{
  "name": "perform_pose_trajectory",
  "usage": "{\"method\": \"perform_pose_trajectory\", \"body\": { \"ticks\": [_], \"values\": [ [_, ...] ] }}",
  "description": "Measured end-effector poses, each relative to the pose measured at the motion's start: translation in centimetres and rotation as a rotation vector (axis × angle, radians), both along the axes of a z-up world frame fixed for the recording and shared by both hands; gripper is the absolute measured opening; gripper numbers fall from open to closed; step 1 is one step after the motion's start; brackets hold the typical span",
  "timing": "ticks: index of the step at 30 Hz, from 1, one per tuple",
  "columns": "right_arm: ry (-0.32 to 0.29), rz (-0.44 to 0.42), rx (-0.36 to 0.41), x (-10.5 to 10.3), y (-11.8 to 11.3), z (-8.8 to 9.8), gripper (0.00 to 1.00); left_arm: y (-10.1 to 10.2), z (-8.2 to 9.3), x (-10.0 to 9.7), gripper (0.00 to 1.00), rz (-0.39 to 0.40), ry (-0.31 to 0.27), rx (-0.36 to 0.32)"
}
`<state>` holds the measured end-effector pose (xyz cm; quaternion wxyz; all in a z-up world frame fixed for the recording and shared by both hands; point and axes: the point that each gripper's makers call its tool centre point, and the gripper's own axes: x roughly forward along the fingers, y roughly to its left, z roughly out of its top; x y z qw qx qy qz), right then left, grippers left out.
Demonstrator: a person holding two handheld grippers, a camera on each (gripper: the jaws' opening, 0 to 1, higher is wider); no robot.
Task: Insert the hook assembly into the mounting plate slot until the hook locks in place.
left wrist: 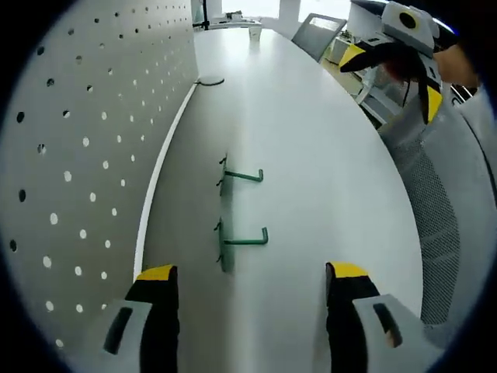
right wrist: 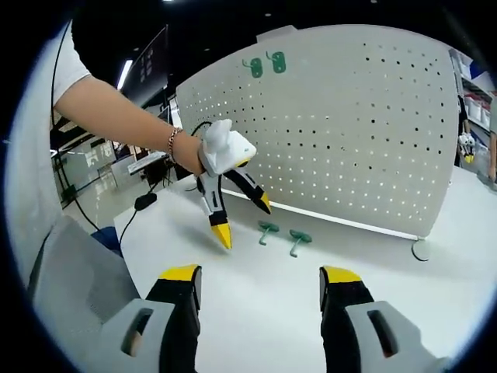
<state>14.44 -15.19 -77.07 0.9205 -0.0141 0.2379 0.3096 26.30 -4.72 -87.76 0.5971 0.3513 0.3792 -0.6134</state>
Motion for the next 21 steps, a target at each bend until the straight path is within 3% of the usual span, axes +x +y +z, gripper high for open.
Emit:
{"method": "perform_pose_trajectory", "body": {
  "ticks": [7,14,21],
  "values": [
    [0.0,-0.011,0.015,-0.11,-0.27,-0.01,0.59,-0.61,-0.67,-0.13,0.79,-0.018,-0.001,0.016],
    [-0.004,-0.02,0.031,-0.06,-0.35,0.16,0.6,-1.03,-0.83,0.59,0.74,-0.033,-0.055,0.004],
    [-0.002,-0.025,0.026,0.01,-0.59,0.07,0.59,-0.91,-0.78,0.54,0.7,-0.033,-0.054,0.006]
  ]
}}
